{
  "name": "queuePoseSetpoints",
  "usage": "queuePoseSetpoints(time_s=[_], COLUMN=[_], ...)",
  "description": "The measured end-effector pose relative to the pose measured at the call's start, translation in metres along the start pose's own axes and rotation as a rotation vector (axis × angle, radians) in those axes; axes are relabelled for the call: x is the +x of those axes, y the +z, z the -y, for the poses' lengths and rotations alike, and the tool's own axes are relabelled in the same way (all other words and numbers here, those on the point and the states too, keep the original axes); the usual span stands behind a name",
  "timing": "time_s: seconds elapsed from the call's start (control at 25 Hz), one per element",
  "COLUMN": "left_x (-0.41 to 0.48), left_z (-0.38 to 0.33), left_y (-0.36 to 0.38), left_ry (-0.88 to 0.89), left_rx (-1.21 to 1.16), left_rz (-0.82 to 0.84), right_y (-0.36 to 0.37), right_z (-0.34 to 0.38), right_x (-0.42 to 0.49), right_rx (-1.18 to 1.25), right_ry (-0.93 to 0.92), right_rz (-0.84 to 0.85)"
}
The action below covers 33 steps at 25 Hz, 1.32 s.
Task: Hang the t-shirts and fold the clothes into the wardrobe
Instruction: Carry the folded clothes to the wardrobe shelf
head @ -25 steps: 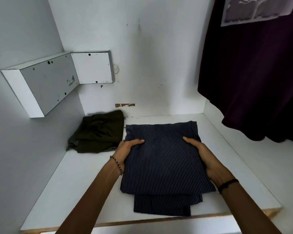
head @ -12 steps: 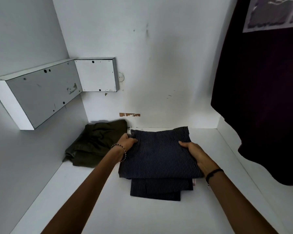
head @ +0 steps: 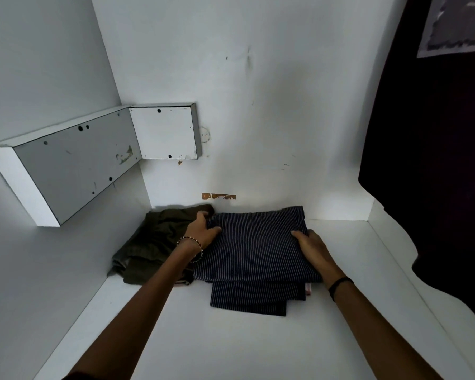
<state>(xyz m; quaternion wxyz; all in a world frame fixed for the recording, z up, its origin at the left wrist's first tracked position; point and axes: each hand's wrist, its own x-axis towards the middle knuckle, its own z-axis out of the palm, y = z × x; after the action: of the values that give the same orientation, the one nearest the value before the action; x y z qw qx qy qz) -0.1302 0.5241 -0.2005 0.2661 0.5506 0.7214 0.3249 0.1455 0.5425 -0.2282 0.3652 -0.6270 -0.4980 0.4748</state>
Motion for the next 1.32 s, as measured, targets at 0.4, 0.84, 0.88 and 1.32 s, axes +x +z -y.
queuePoseSetpoints(time_s=[0.4,0.84,0.88,1.32], left_x=[0.028,0.032,0.031,-0.015], left_z=[0.017,0.02,0.018,-0.012], left_y=[0.006,0.005,0.004,0.044], left_ry=[0.193,0.191,0.205,0.396], left_rx=[0.027,0.065,0.106,0.674], left_rz=[-0.149,-0.133,-0.118,0.232], right_y=[0.018,0.01,0.01,0.051], right_z=[0.003,0.013,0.012,0.03], right_x=[0.005,0.005,0.005,-0.018], right_rx=[0.167,0.113,-0.018,-0.909], right_ry=[-0.041,0.049,0.016,-0.442], right_rz=[-0.096,0.03,0.001,-0.197])
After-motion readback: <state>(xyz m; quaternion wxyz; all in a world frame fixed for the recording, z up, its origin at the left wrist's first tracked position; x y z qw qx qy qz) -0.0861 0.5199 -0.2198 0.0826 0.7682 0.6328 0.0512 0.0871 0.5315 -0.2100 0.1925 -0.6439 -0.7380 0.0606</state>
